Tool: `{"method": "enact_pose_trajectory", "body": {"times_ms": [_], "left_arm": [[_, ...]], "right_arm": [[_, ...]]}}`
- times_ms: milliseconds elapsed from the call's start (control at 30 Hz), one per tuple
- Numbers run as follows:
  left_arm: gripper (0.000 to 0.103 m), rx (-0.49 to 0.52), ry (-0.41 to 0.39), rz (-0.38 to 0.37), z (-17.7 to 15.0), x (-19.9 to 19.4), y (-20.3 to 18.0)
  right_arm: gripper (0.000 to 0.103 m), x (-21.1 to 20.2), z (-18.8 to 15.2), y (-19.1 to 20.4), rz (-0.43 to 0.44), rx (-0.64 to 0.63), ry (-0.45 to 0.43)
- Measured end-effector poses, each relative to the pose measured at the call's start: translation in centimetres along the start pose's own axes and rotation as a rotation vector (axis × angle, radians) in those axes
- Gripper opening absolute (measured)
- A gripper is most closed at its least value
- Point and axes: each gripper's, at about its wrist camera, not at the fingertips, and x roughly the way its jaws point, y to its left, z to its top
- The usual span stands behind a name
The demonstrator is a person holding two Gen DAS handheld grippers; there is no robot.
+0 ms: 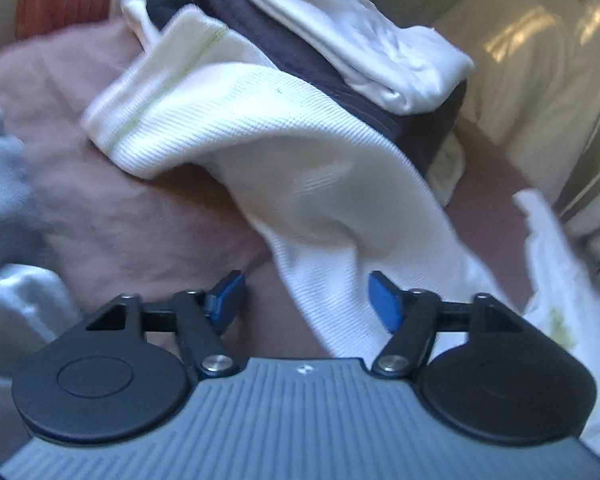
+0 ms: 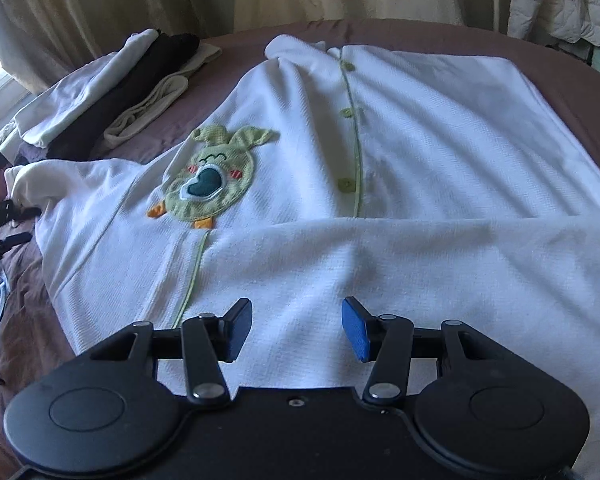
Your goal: Fold clothes
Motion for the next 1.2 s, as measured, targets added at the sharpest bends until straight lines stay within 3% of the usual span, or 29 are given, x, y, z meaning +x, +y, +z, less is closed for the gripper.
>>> {"method": "enact_pose_trajectory", "body": {"times_ms": [33,100,167,200,233,267,300,367,467,533,633,700,767,800,833,867,900,1000,1100,1200], "left_arm": [[0.103,0.01,0.011,-0.029,0.2,0.8,-0.1],[0.103,0.041,0.02,-0.059,0.6,2.1,-0.5],[0.101,0.083,-0.008,-0.024,0.6,2.6,-1.3],[0.075,0.102,-0.017,-0.012,0.5,2.6,-1.9],[0.028,0.119,-0.019,0.0,0.5,2.5,-2.4],[0.008,0.131,-0.015,0.013,0.4,2.5,-2.7],[0.005,0.143,-0.011,0.026,0.4,2.4,-3.0],[0.005,0.172,-0.039,0.054,0.2,1.3,-4.3],[0.005,0.339,-0.125,0.071,-0.7,-1.1,-8.2],[0.005,0.429,-0.192,0.002,-1.4,-3.3,-11.2],[0.005,0.489,-0.221,-0.188,-2.5,-6.3,-16.0],[0.005,0.514,-0.172,-0.361,-4.3,-7.7,-19.4],[0.008,0.55,-0.064,-0.515,-6.9,-7.8,-22.6],[0.02,0.561,0.01,-0.572,-8.5,-7.4,-24.0],[0.046,0.574,0.09,-0.601,-10.2,-6.7,-25.2],[0.058,0.589,0.177,-0.608,-12.0,-5.8,-26.2],[0.064,0.6,0.248,-0.604,-13.6,-4.8,-26.8],[0.064,0.576,0.367,-0.535,-16.5,-3.1,-25.5],[0.064,0.443,0.393,-0.509,-16.0,-3.0,-21.4],[0.064,0.335,0.334,-0.43,-14.1,-3.6,-17.5]], "right_arm": [[0.055,0.0,0.0,0.2,0.001,-0.006,0.001],[0.055,0.0,0.1,0.7,0.002,-0.017,0.004],[0.055,0.0,0.1,1.1,0.003,-0.028,0.006],[0.055,0.0,0.1,1.3,0.003,-0.034,0.007],[0.055,0.0,0.1,1.5,0.004,-0.039,0.008],[0.055,0.0,0.2,1.8,0.004,-0.045,0.01],[0.055,0.0,0.2,2.0,0.005,-0.05,0.011],[0.055,0.3,0.2,2.0,0.009,-0.045,0.022],[0.055,0.9,0.1,1.7,0.017,-0.028,0.044],[0.055,1.3,-0.1,1.3,0.035,0.009,0.064],[0.055,1.6,-0.5,1.2,0.059,0.031,0.082],[0.055,1.7,-0.7,1.3,0.057,0.024,0.086],[0.055,1.7,-0.9,1.3,0.055,0.017,0.089],[0.056,1.7,-1.0,1.3,0.054,0.013,0.09],[0.056,1.7,-1.2,1.4,0.053,0.01,0.092],[0.056,1.7,-1.3,1.4,0.052,0.006,0.093],[0.056,1.7,-1.4,1.4,0.051,0.002,0.095],[0.056,1.3,-1.4,0.9,0.042,0.009,0.087],[0.055,0.4,-1.2,-0.2,0.032,0.056,0.045],[0.056,-0.6,-0.9,-0.1,0.034,0.049,-0.027]]}}
